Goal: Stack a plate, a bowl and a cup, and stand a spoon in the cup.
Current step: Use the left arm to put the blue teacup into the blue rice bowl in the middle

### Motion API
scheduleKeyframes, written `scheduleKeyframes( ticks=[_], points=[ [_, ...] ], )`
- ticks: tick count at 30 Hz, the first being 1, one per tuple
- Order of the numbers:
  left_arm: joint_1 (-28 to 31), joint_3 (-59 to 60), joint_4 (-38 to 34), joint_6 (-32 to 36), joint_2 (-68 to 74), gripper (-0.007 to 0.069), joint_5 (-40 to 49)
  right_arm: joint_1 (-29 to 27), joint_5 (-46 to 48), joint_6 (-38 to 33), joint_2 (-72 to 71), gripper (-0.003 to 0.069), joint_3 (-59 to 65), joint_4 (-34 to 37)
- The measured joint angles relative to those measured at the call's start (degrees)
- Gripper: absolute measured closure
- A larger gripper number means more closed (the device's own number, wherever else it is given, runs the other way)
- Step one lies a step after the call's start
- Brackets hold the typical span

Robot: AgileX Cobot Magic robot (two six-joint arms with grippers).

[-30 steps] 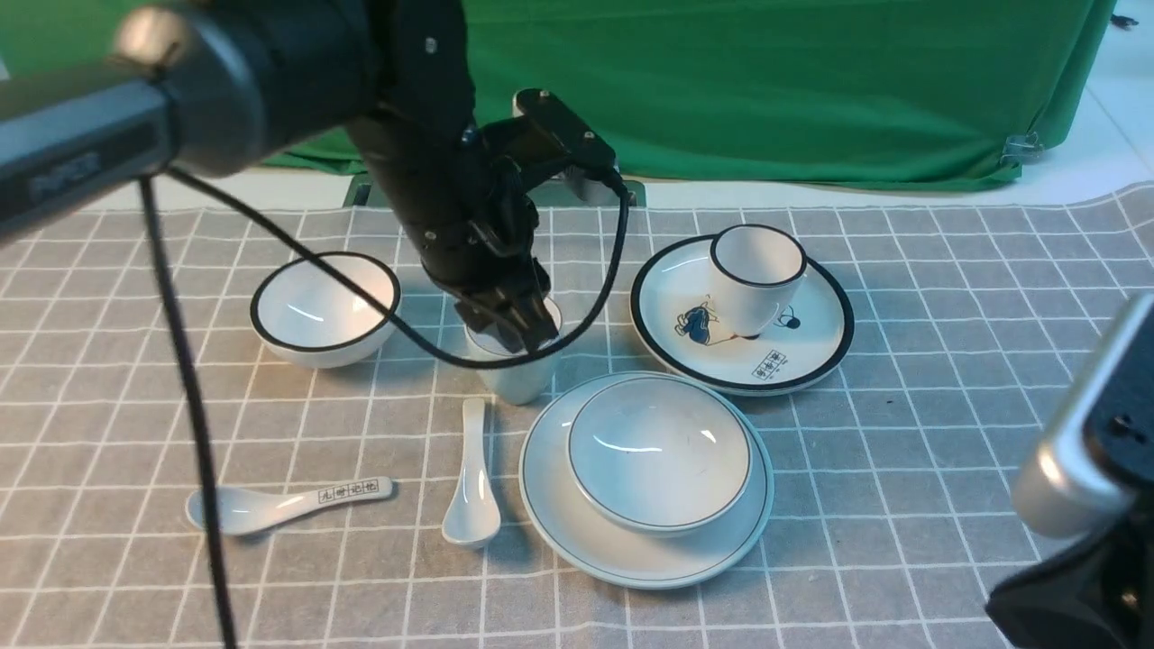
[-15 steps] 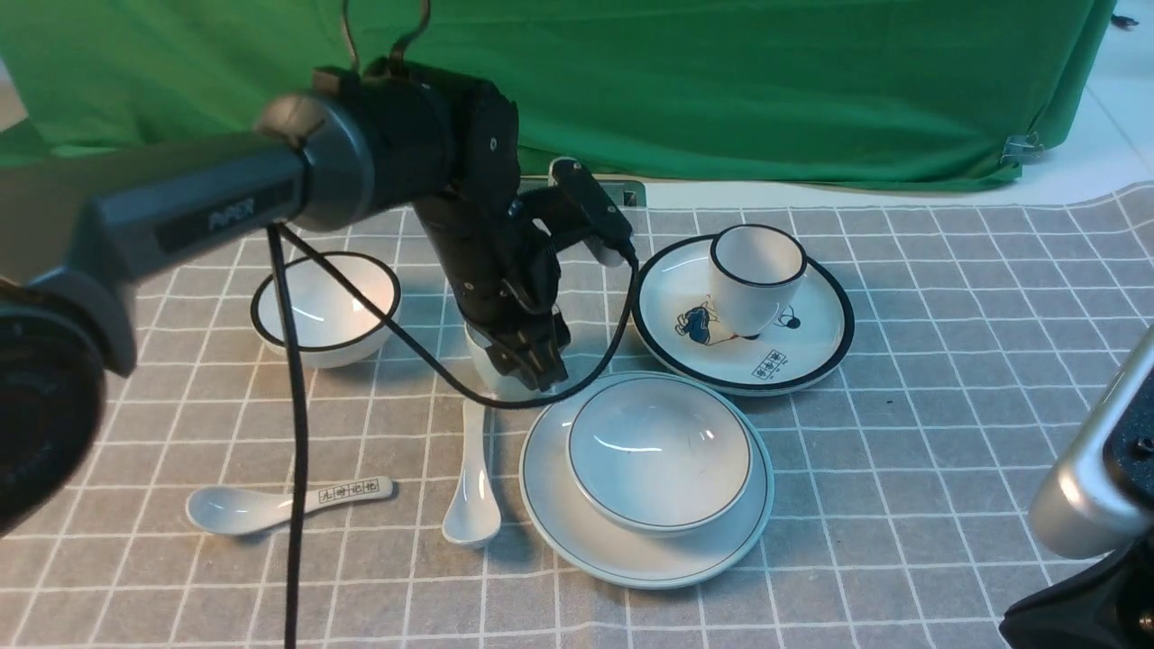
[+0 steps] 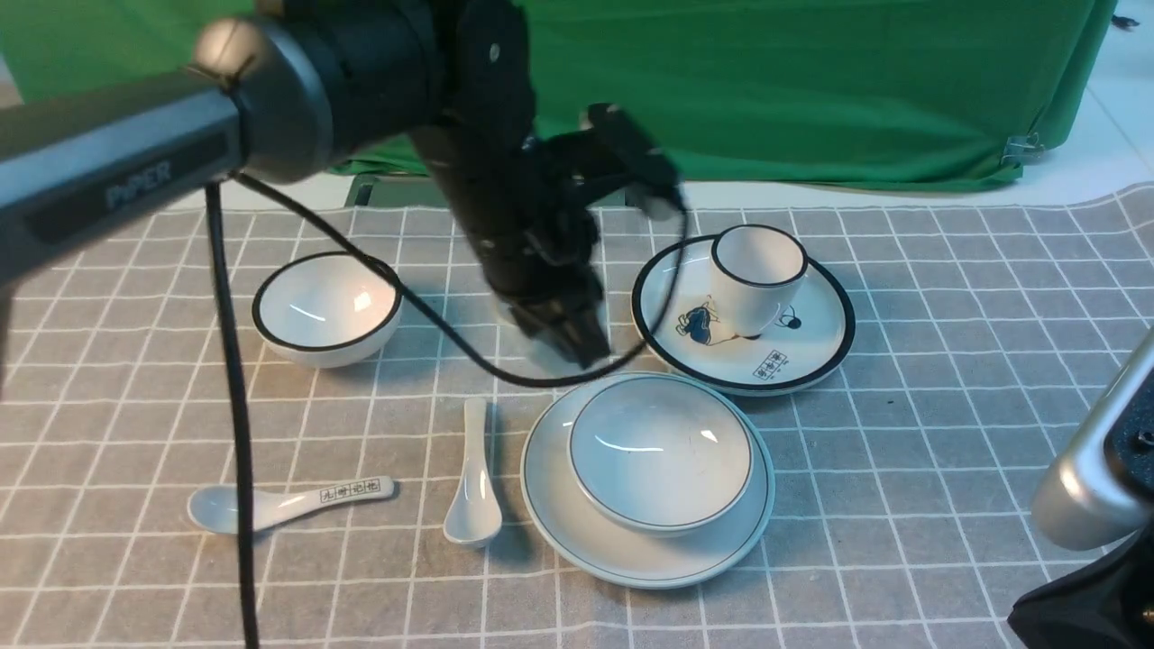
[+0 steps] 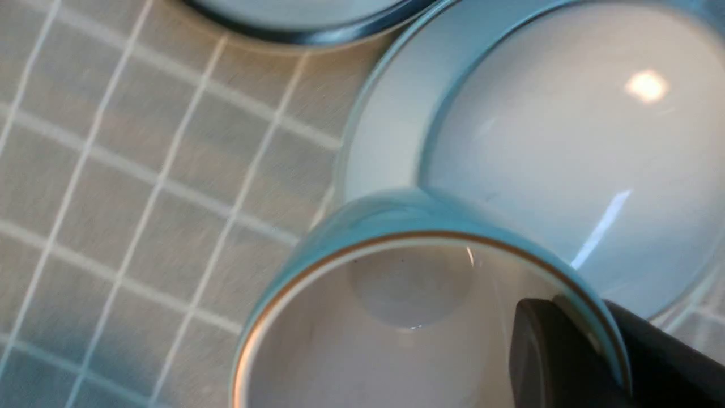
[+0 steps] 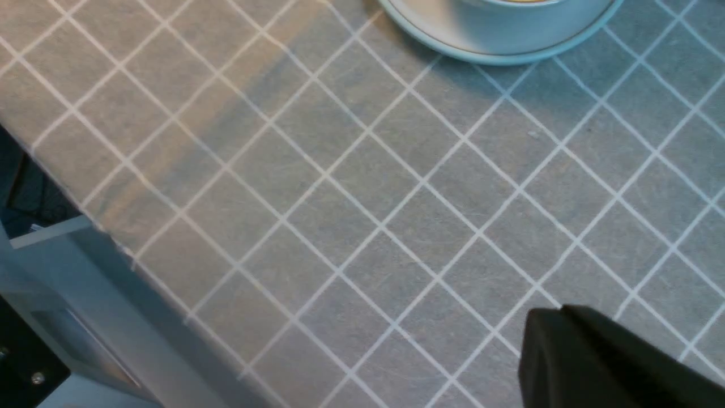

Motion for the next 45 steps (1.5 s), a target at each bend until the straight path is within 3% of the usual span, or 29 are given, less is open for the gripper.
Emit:
scheduleKeyframes(
  ticks=[8,30,45],
  points=[
    [-6.95,-0.01,3.18,-0.23,3.76,0.0594,0.35,0.00,1.29,0.00,0.00,0.0627,0.00,-0.68],
    [-7.23,-0.01,3.89,-0.02,9.21,0.0575,-3.58,0.00,1.64,0.00,-0.06,0.0624,4.29,-0.68],
    [-7.23,-0.01,1.79,-0.66,5.18,0.0214,-3.18,0.00,-1.21,0.23,-0.06,0.0624,4.55,-0.68]
  ],
)
